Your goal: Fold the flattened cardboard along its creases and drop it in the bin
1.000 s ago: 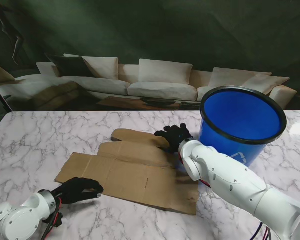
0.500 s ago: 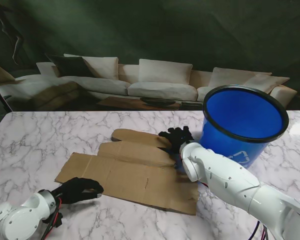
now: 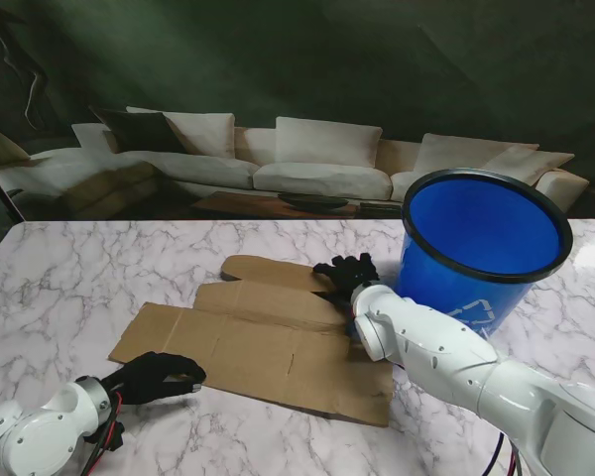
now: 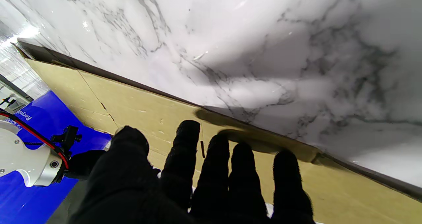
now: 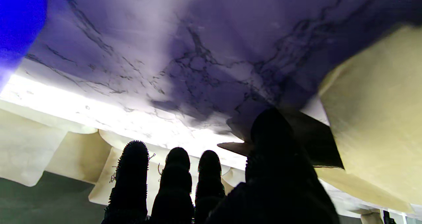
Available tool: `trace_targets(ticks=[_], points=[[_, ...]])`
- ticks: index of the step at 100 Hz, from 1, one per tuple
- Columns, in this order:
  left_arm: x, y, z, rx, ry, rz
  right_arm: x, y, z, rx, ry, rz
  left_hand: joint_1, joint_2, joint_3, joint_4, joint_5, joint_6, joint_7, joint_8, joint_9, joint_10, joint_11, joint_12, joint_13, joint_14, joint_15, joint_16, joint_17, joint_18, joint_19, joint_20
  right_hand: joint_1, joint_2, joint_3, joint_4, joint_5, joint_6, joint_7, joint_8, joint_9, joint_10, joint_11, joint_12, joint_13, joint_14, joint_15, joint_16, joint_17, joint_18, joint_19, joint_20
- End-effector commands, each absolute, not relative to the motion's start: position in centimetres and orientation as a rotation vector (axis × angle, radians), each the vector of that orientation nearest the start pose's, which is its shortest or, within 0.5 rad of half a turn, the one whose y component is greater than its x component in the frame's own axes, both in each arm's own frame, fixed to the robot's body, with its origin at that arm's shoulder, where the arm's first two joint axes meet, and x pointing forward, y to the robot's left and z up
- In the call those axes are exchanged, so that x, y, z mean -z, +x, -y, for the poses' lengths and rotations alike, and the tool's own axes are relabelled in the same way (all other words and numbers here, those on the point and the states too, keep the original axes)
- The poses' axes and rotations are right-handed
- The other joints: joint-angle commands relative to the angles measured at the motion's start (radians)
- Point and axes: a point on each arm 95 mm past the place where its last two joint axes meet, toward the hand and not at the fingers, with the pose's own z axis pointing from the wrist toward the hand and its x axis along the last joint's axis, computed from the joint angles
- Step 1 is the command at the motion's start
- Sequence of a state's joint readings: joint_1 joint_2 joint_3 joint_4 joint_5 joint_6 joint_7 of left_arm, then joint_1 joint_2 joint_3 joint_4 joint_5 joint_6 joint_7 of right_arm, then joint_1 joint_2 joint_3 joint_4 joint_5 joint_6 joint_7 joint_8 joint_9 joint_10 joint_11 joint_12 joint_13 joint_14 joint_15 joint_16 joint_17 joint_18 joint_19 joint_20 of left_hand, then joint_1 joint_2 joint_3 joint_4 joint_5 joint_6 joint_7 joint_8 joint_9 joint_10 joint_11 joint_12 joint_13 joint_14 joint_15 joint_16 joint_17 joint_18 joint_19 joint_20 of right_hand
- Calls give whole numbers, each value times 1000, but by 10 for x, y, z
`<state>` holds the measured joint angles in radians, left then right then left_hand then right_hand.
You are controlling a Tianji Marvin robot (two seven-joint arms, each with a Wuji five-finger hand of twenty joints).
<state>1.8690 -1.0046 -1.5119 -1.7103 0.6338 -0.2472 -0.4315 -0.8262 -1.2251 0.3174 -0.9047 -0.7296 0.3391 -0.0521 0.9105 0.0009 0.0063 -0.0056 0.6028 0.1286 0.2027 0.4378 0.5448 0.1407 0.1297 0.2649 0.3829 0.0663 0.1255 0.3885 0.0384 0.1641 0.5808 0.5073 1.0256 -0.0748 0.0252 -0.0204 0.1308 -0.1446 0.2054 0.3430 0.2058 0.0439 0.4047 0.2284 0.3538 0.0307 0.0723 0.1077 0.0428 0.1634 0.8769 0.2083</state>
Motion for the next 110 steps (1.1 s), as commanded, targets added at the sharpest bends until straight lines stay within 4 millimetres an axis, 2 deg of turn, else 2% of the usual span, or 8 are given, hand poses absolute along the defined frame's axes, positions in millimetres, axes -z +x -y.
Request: trace_targets(ticks=[1, 37, 59, 71, 83, 96, 107, 110], points=[[380, 309, -80, 1395, -1773, -1861, 382, 516, -88, -1034, 1066, -1751, -29, 32, -31, -4, -20, 1, -12, -11, 6, 9, -8, 7, 41, 144, 67, 27, 15, 39, 2, 1, 82, 89, -27, -8, -13, -53, 18, 18, -23, -2, 56, 24, 34, 2, 28, 11, 9, 3, 21, -2], [379, 309, -81, 1394, -1774, -1865, 381, 513, -97, -1168, 1150, -1631, -32, 32, -30, -4, -21, -1, -13, -11, 7, 9, -9, 7, 41, 143, 66, 27, 15, 40, -3, 0, 56, 227, -56, -18, -28, -189, 321, -131, 256, -13, 192, 80, 264, 30, 204, 106, 120, 27, 107, 55], [380, 309, -79, 1393, -1778, -1872, 381, 510, -100, -1260, 1216, -1593, -31, 31, -30, -4, -21, 0, -13, -11, 7, 8, -8, 8, 43, 144, 67, 27, 17, 38, -4, 1, 28, 205, -55, -16, -35, 2, 122, -255, 337, -67, 224, 110, 310, 6, 249, 133, 165, 19, 161, 93], [381, 309, -79, 1393, -1778, -1874, 382, 510, -102, -1305, 1278, -1569, -30, 29, -30, -4, -20, 0, -12, -11, 8, 7, -8, 8, 44, 143, 67, 27, 18, 40, -5, 2, -135, 165, -53, -13, 13, 116, -218, 14, 302, -49, 259, 123, 310, -2, 260, 139, 173, 19, 175, 106], [381, 309, -79, 1393, -1780, -1875, 380, 510, -104, -1320, 1296, -1552, -29, 30, -29, -4, -21, -1, -12, -11, 7, 7, -8, 8, 43, 143, 67, 27, 18, 41, -6, 2, -236, 165, -52, -14, 15, 135, -225, 45, 290, -26, 282, 131, 327, 11, 292, 154, 187, 37, 196, 117], [381, 309, -79, 1393, -1782, -1877, 379, 512, -105, -1330, 1312, -1504, -29, 30, -30, -4, -22, 0, -12, -11, 8, 7, -7, 8, 44, 143, 67, 27, 19, 40, -7, 3, -185, 204, -48, -16, -5, 58, -30, 139, 437, -8, 309, 141, 467, 35, 386, 193, 266, 92, 254, 144], [381, 309, -79, 1392, -1783, -1881, 379, 512, -106, -1380, 1354, -1445, -27, 31, -29, -4, -22, 0, -12, -11, 8, 7, -7, 8, 44, 143, 67, 28, 18, 39, -8, 3, -80, 209, -53, -19, -34, -66, 406, -71, 555, -40, 294, 135, 560, 28, 394, 212, 314, 115, 272, 147], [381, 309, -79, 1391, -1783, -1882, 378, 512, -106, -1398, 1370, -1432, -28, 30, -29, -4, -22, 0, -12, -11, 8, 8, -7, 8, 44, 143, 67, 28, 19, 39, -8, 3, -56, 202, -57, -25, -39, -96, 529, -211, 577, -43, 288, 133, 576, 28, 390, 218, 319, 119, 274, 146]])
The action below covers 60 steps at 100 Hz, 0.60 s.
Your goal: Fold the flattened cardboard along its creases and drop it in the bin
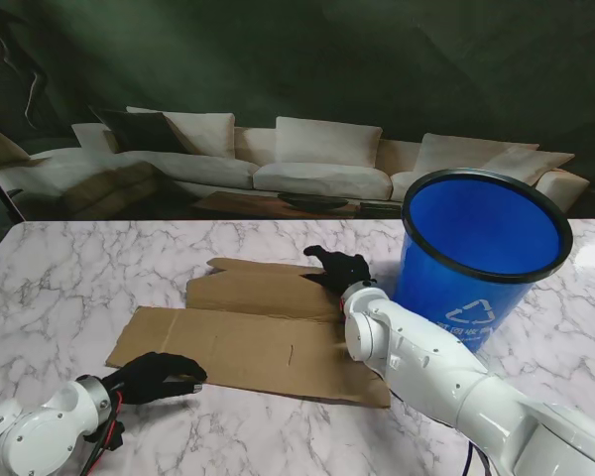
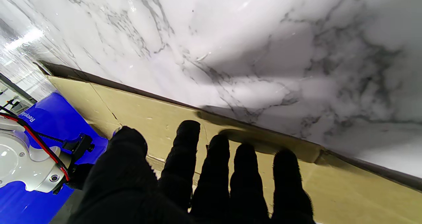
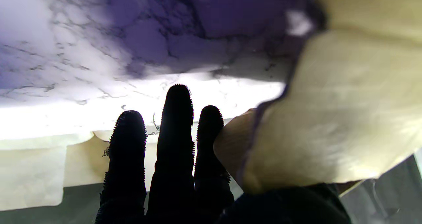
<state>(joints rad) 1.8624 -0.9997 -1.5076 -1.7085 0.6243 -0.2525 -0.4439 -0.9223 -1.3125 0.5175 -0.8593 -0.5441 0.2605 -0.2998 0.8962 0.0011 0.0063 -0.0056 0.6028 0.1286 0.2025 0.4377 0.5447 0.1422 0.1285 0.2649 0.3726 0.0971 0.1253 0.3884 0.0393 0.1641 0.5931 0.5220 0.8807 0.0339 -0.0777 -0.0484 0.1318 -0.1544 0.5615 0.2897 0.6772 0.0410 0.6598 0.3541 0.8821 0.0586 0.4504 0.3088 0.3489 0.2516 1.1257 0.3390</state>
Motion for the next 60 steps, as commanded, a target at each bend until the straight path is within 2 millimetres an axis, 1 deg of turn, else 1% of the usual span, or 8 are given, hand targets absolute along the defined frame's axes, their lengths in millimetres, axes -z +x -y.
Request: trace_targets(ticks=[1, 9, 18, 20, 22, 25, 43, 60], points=[[381, 309, -79, 1391, -1783, -1882, 378, 512, -106, -1404, 1376, -1427, -14, 29, -30, -4, -23, -1, -12, -11, 8, 7, -6, 8, 55, 112, 67, 28, 18, 39, -20, -12, 95, 89, 46, 2, -39, -94, 189, -175, 109, -41, 32, 7, 50, 0, 12, 18, 15, 32, 26, 15], [381, 309, -79, 1391, -1783, -1884, 378, 511, -107, -1467, 1425, -1403, -14, 29, -30, -4, -22, -1, -12, -10, 8, 6, -6, 8, 55, 113, 68, 28, 18, 40, -21, -11, 136, 57, 38, -10, -15, -166, 310, -241, 116, -49, 21, 2, 55, -6, -2, 19, 13, 36, 23, 13], [382, 309, -78, 1391, -1784, -1886, 377, 510, -106, -1488, 1441, -1403, -13, 29, -29, -4, -22, -1, -11, -10, 8, 6, -5, 8, 56, 112, 68, 28, 17, 40, -21, -11, 94, 51, 37, -6, -12, -133, 299, -249, 81, -58, 10, 0, 35, -11, -18, 18, -2, 36, 13, 11], [382, 309, -78, 1390, -1784, -1887, 377, 510, -106, -1495, 1442, -1404, -13, 29, -29, -4, -21, -1, -11, -10, 9, 5, -5, 8, 55, 113, 68, 28, 18, 40, -22, -11, 54, 48, 44, -4, -11, -104, 267, -218, 71, -61, 10, 1, 29, -14, -23, 20, -6, 32, 9, 12], [382, 309, -78, 1390, -1784, -1888, 377, 510, -106, -1502, 1445, -1405, -13, 29, -29, -4, -21, 0, -11, -10, 8, 5, -6, 8, 55, 113, 68, 28, 18, 40, -22, -11, 17, 41, 50, 1, -10, -73, 222, -128, 60, -62, 8, 0, 22, -16, -26, 20, -11, 29, 6, 13], [382, 310, -78, 1390, -1784, -1889, 376, 509, -105, -1512, 1457, -1409, -13, 29, -29, -4, -21, -1, -11, -10, 9, 5, -5, 8, 56, 112, 68, 28, 18, 40, -22, -11, -18, 33, 42, 3, -23, -9, 206, -101, 40, -61, 7, 1, 11, -17, -31, 19, -18, 25, 2, 13], [382, 310, -77, 1388, -1783, -1893, 376, 506, -104, -1604, 1513, -1447, -10, 30, -28, -4, -21, -1, -11, -10, 8, 4, -5, 9, 55, 112, 68, 28, 18, 39, -22, -11, -75, -38, 48, 6, -21, 26, 207, -88, -4, -94, -2, -2, -34, -31, -66, 1, -25, 7, -3, 13], [382, 310, -77, 1386, -1785, -1895, 373, 503, -104, -1725, 1542, -1490, -12, 30, -30, -4, -21, -1, -10, -10, 9, 5, -4, 9, 56, 112, 68, 28, 19, 39, -22, -10, -68, -187, 55, 15, -32, 20, 192, -89, -44, -131, -41, -17, -68, -57, -125, -31, -37, -6, -31, 3]])
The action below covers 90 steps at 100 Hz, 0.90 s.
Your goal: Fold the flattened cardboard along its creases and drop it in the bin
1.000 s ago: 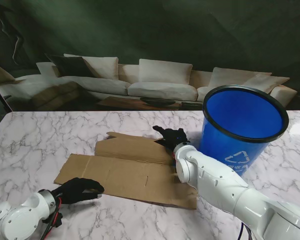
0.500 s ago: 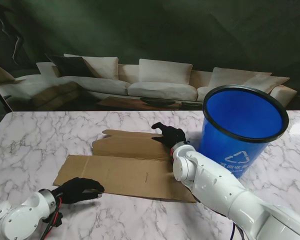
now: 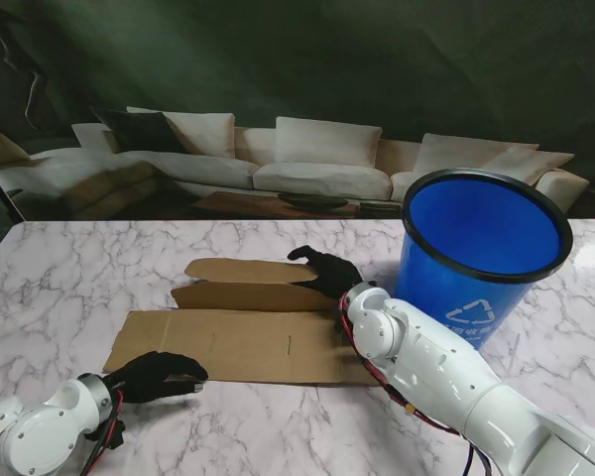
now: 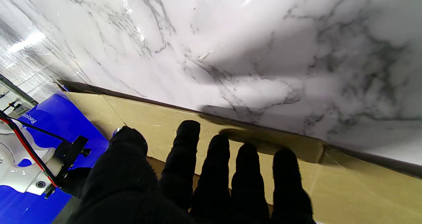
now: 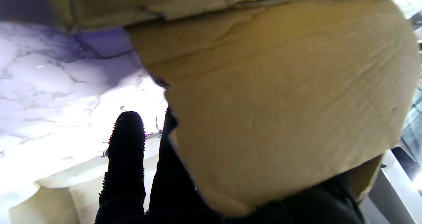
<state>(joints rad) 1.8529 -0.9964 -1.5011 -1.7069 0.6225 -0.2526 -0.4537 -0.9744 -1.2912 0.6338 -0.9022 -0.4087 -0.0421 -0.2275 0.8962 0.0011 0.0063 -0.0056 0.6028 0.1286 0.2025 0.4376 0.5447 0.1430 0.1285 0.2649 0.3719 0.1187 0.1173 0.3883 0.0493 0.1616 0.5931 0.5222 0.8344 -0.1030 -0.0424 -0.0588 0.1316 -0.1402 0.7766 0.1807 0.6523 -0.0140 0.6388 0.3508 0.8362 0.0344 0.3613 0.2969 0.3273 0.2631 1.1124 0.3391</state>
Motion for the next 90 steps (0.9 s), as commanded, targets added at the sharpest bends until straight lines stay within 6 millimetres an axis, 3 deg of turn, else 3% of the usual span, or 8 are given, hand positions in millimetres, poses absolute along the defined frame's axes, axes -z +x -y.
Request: trace_targets(ticks=[1, 5, 10, 15, 47, 71, 83, 90], points=[[382, 310, -77, 1386, -1785, -1895, 373, 502, -104, 2211, -1972, 1909, -11, 30, -29, -4, -20, 0, -10, -10, 10, 5, -4, 9, 56, 90, 76, 28, 9, 42, -22, -10, -22, -60, 23, 29, -33, 5, -25, 19, -22, -79, -23, -15, -25, -33, -40, -21, -17, -18, -20, 2], [382, 310, -77, 1385, -1784, -1896, 372, 501, -104, 2205, -1946, 1896, -12, 29, -29, -4, -20, -1, -10, -10, 9, 4, -4, 9, 57, 90, 76, 29, 9, 41, -22, -10, -33, -89, 48, 49, -33, 3, -31, 16, -26, -83, -30, -18, -27, -33, -48, -24, -20, -17, -25, 2], [382, 310, -77, 1385, -1784, -1896, 371, 499, -104, 2194, -1914, 1877, -11, 30, -29, -4, -21, 0, -11, -10, 8, 5, -5, 9, 57, 90, 77, 29, 9, 41, -22, -10, -382, -305, 819, -46, -26, -6, -35, 16, -30, -85, -40, -21, -36, -33, -59, -27, -27, -19, -36, 4], [382, 310, -77, 1384, -1785, -1896, 369, 497, -103, 2169, -1885, 1886, -11, 31, -29, -4, -20, 0, -10, -10, 8, 5, -4, 9, 57, 90, 76, 29, 8, 41, -23, -10, -480, -397, 1006, -81, -26, -5, -41, 14, -53, -79, -51, -25, -61, -30, -74, -32, -41, -16, -50, 3], [382, 311, -77, 1381, -1783, -1901, 369, 486, -104, 2138, -1568, 2154, -10, 31, -29, -4, -20, 0, -10, -10, 9, 4, -4, 9, 57, 91, 77, 29, 9, 41, -23, -10, -509, -410, 640, -89, 57, 47, -69, 17, -113, 0, -47, -26, -129, -8, -89, -41, -92, -10, -93, 4], [382, 310, -77, 1379, -1785, -1899, 374, 479, -109, 2144, -1428, 2244, -9, 32, -29, -4, -21, 0, -10, -10, 10, 4, -4, 9, 57, 91, 77, 29, 9, 41, -22, -9, -592, -350, 608, -64, -20, 119, -99, 10, -124, -3, -35, -21, -146, -10, -76, -38, -132, 11, -111, -1], [382, 310, -76, 1378, -1787, -1898, 375, 475, -112, 2153, -1437, 2214, -8, 31, -29, -4, -20, 0, -10, -9, 10, 5, -3, 9, 58, 91, 77, 29, 9, 41, -22, -9, -672, -399, 638, -69, -31, 203, -456, -161, -96, 19, -15, -13, -78, -9, -45, -15, -135, 41, -123, 12], [383, 310, -76, 1378, -1788, -1898, 375, 475, -113, 2155, -1447, 2209, -6, 32, -28, -4, -20, 0, -10, -10, 10, 5, -3, 9, 57, 92, 77, 29, 9, 41, -22, -9, -731, -476, 741, -83, 23, 249, -788, 26, -126, 22, -4, -11, -71, -12, -42, -4, -137, 49, -129, 25]])
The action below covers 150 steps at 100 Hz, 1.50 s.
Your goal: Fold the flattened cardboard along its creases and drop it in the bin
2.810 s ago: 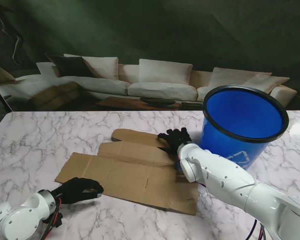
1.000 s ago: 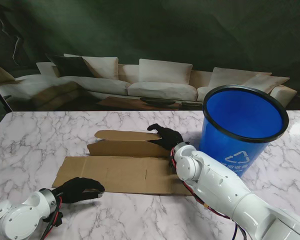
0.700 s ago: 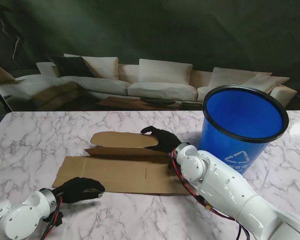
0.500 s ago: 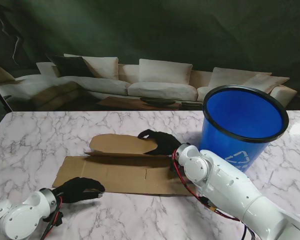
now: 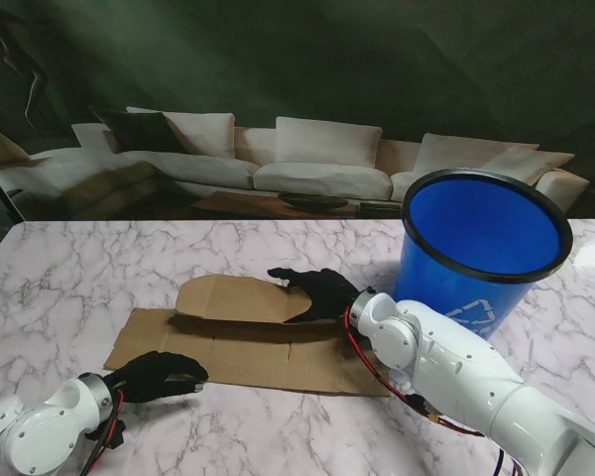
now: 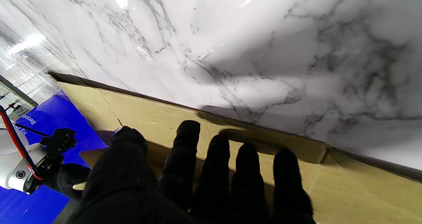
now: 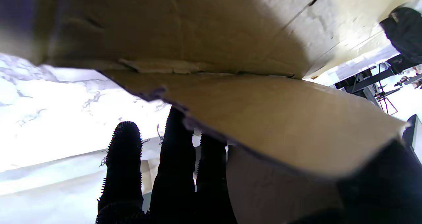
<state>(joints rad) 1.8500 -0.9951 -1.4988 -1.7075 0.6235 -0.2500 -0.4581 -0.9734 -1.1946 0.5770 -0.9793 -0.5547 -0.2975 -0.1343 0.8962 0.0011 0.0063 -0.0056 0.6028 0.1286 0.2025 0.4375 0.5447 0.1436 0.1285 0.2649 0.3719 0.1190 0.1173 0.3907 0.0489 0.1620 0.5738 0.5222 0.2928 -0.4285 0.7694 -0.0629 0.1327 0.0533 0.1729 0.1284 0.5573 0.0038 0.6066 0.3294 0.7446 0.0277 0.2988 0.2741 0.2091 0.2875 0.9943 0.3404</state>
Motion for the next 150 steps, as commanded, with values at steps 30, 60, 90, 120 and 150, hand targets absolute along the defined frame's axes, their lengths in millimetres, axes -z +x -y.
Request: trace_targets(ticks=[30, 60, 90, 120, 150], points=[[383, 310, -76, 1377, -1785, -1902, 374, 475, -112, -1828, 1328, -1743, 3, 32, -27, -3, -20, -2, -9, -10, 12, 3, -2, 9, 59, 92, 78, 27, 11, 41, -2, -9, -185, -73, -93, -56, 41, 131, -225, -90, -71, -19, 146, 54, 37, -11, 73, 53, -28, 29, -10, 46], [383, 310, -76, 1374, -1784, -1909, 374, 475, -115, -1854, 1382, -1564, 10, 33, -27, -4, -19, 0, -8, -10, 13, 3, -1, 9, 60, 90, 79, 27, 11, 41, -1, -10, 85, 313, -547, -14, 12, 102, -92, 343, 33, -22, 197, 74, 99, 2, 166, 89, 7, 38, 51, 72], [383, 310, -76, 1370, -1785, -1914, 374, 477, -111, -1882, 1215, -1642, 9, 34, -29, -4, -20, 0, -8, -10, 13, 3, 0, 9, 59, 91, 78, 27, 10, 40, -2, -11, 213, 58, -394, -13, -44, -268, 480, 76, 48, -130, 97, 40, 99, -42, 129, 75, 41, 10, 75, 59], [382, 311, -76, 1368, -1777, -1920, 371, 478, -113, -1976, 1098, -1584, 14, 35, -27, -3, -19, 0, -8, -10, 13, 2, 0, 9, 60, 90, 78, 27, 11, 40, -1, -11, -66, 43, 148, -88, -42, -147, 213, -64, -87, -144, 86, 37, 61, -56, 137, 71, 40, -17, 102, 46], [383, 311, -76, 1366, -1777, -1923, 364, 477, -109, -1970, 1149, -1534, 24, 39, -26, -4, -19, -1, -7, -10, 14, 1, 1, 9, 61, 90, 79, 27, 10, 40, -2, -12, -239, 95, -191, -61, 32, 81, -233, -18, -203, -4, 119, 32, -7, -26, 169, 74, -37, 12, 48, 88]])
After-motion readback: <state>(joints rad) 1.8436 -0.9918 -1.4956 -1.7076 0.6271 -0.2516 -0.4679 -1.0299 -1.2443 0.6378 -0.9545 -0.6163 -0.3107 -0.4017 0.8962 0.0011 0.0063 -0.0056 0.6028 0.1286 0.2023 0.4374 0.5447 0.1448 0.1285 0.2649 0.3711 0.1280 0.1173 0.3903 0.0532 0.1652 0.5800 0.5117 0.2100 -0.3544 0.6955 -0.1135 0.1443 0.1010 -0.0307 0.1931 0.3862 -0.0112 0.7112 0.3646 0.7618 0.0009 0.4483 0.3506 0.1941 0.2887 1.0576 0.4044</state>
